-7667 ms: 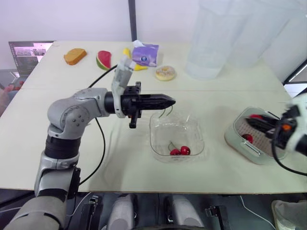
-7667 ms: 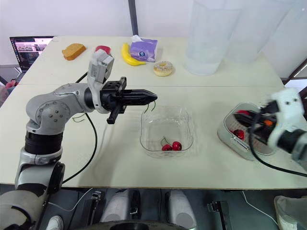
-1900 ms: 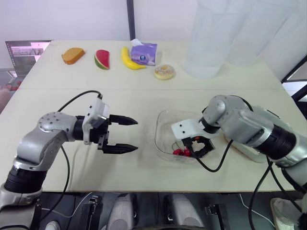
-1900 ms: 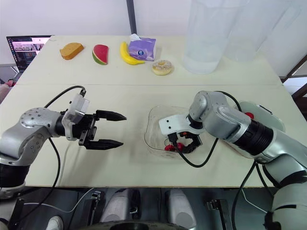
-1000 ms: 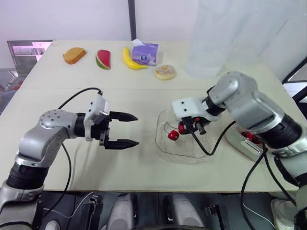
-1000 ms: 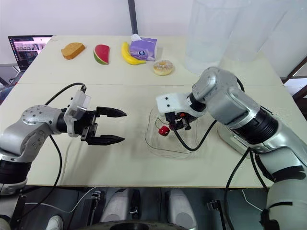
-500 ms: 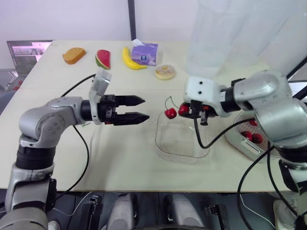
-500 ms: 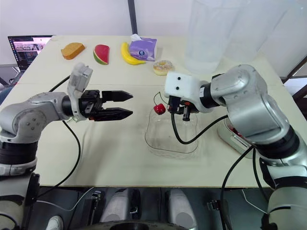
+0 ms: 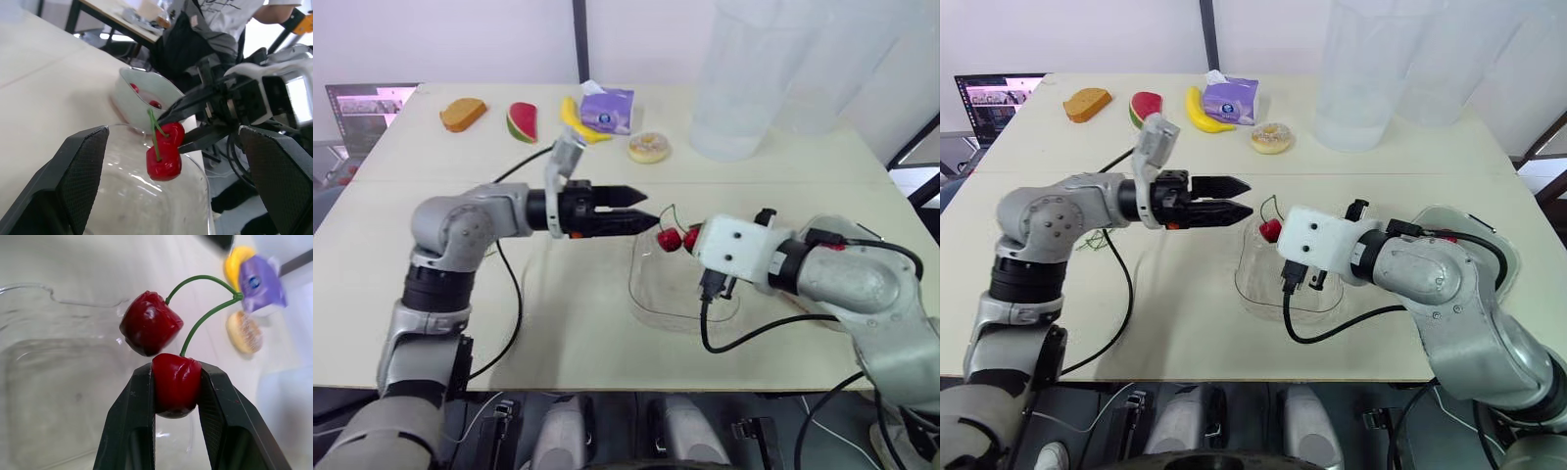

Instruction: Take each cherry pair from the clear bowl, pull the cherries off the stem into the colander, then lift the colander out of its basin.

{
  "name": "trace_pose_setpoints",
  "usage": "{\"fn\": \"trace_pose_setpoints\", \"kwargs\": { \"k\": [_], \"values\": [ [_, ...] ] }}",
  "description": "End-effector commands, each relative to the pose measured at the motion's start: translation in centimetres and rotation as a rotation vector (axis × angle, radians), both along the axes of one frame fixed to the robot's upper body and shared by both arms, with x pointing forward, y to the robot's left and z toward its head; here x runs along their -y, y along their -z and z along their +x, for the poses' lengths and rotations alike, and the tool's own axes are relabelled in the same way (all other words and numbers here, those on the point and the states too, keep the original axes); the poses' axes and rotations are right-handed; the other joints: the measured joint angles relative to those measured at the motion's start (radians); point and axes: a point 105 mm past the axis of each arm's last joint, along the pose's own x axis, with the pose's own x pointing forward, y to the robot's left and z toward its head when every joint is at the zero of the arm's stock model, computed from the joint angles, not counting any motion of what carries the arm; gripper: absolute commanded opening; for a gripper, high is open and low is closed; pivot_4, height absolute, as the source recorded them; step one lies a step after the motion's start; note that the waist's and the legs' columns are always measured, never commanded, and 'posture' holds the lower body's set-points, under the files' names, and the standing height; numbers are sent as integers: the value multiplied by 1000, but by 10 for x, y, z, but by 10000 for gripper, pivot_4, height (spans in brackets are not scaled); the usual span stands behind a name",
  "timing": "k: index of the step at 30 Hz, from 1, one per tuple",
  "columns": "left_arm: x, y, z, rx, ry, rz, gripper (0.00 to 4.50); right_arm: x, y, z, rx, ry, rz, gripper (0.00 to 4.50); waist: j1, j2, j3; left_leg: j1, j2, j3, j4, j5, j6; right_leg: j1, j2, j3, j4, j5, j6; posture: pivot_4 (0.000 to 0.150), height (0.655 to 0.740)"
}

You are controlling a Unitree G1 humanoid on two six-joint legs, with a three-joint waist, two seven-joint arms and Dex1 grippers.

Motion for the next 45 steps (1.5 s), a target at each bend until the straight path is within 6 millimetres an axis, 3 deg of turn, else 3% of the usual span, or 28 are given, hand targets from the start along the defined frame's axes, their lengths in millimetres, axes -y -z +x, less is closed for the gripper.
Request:
{"fn": "trace_pose_setpoints", "kwargs": {
  "k": [1,16,19,26,39,44,45],
  "values": [
    [9,-9,2,45,4,-20,45000,0,-9,-2,82,-16,-26,7696,1,0,0,0,0,0,0,0,0,0,0,0,0,0,0,1500,7400],
    [26,-2,9,18,12,0,45000,-5,-7,-5,62,-64,-57,7696,3,0,0,0,0,0,0,0,0,0,0,0,0,0,0,1500,7400],
    [29,-2,9,16,16,-2,36778,-6,-6,-5,57,-70,-58,7696,3,0,0,0,0,0,0,0,0,0,0,0,0,0,0,1500,7400],
    [29,-4,10,0,20,-4,976,-5,-6,-6,56,-67,-59,7696,2,0,0,0,0,0,0,0,0,0,0,0,0,0,0,1500,7400],
    [28,-6,11,13,21,0,259,-3,-10,-4,72,-43,-41,7696,2,0,0,0,0,0,0,0,0,0,0,0,0,0,0,1500,7400],
    [27,-10,10,37,20,-3,0,1,-15,-3,-7,-5,78,29839,3,0,0,0,0,0,0,0,0,0,0,0,0,0,0,1500,7400],
    [26,-13,10,65,21,3,0,4,-18,-4,-59,6,145,29839,3,0,0,0,0,0,0,0,0,0,0,0,0,0,0,1500,7400]
  ]
}}
